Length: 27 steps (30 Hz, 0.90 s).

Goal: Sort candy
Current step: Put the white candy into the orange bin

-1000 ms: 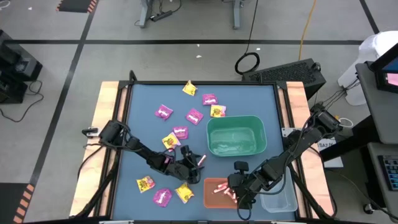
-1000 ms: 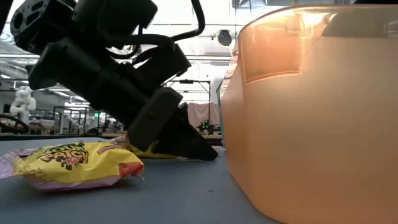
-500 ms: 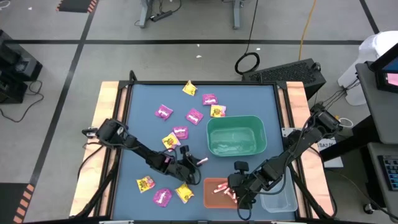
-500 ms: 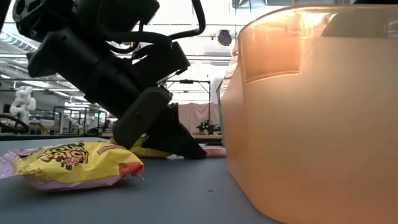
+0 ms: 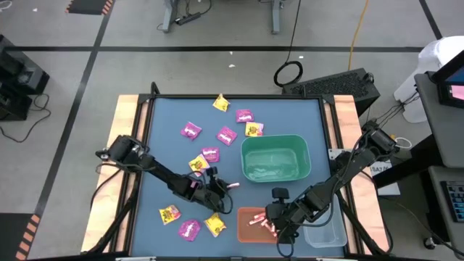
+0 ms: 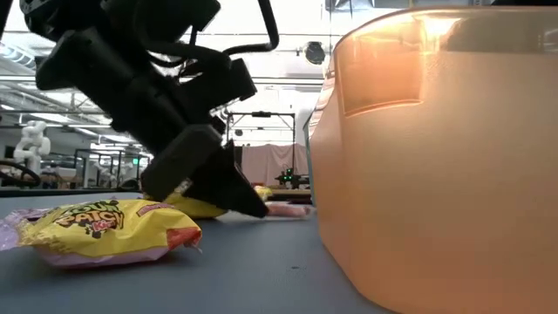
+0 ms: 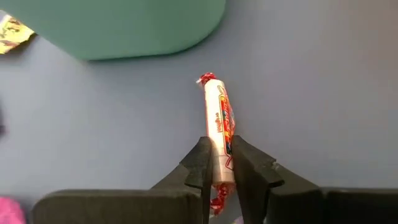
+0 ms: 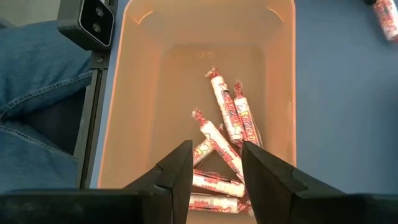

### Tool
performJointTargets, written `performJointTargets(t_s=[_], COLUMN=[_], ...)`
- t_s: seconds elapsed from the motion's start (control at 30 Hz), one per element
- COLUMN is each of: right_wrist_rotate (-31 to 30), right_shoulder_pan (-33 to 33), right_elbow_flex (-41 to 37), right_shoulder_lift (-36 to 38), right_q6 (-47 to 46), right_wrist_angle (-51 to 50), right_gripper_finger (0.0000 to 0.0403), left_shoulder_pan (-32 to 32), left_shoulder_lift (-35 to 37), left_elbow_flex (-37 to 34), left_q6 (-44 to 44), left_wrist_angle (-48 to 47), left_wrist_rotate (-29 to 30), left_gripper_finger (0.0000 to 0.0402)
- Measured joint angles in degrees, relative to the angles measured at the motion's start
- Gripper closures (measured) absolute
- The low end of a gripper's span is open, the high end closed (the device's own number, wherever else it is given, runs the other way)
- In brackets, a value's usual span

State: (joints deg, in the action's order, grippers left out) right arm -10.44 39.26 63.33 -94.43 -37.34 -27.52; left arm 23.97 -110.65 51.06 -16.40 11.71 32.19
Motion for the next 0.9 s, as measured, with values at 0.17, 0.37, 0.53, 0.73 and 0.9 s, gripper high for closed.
performJointTargets(t_s=[0.17, 0.37, 0.53, 0.73, 0.9], right_wrist_rotate=[-0.09, -2.88, -7.21, -11.44, -16.5], right_shoulder_pan=[0.01, -0.04, -0.04, -1.1, -2.1], right_elbow_flex=[0.0, 0.0, 0.0, 0.0, 0.0], right_shoulder_lift=[0.0, 0.0, 0.0, 0.0, 0.0], right_q6=[0.58, 4.08, 5.34, 10.27, 17.11], right_wrist_angle=[0.29, 0.56, 2.23, 5.49, 8.04], right_gripper_finger=[0.0275, 0.0275, 0.0275, 0.0275, 0.0275], left_shoulder_pan=[0.0, 0.66, 3.41, 7.31, 10.2], left_shoulder_lift=[4.92, 11.45, 16.84, 24.12, 28.48], left_elbow_flex=[0.09, 0.12, 0.08, 0.14, 0.14], left_q6=[0.35, 0.41, 2.75, 8.13, 13.59], left_wrist_angle=[-5.48, -11.86, -12.85, -10.92, -5.81], left_wrist_rotate=[1.36, 2.09, 2.12, 5.64, 12.65], left_gripper_finger=[0.0348, 0.0349, 0.0349, 0.0349, 0.0349])
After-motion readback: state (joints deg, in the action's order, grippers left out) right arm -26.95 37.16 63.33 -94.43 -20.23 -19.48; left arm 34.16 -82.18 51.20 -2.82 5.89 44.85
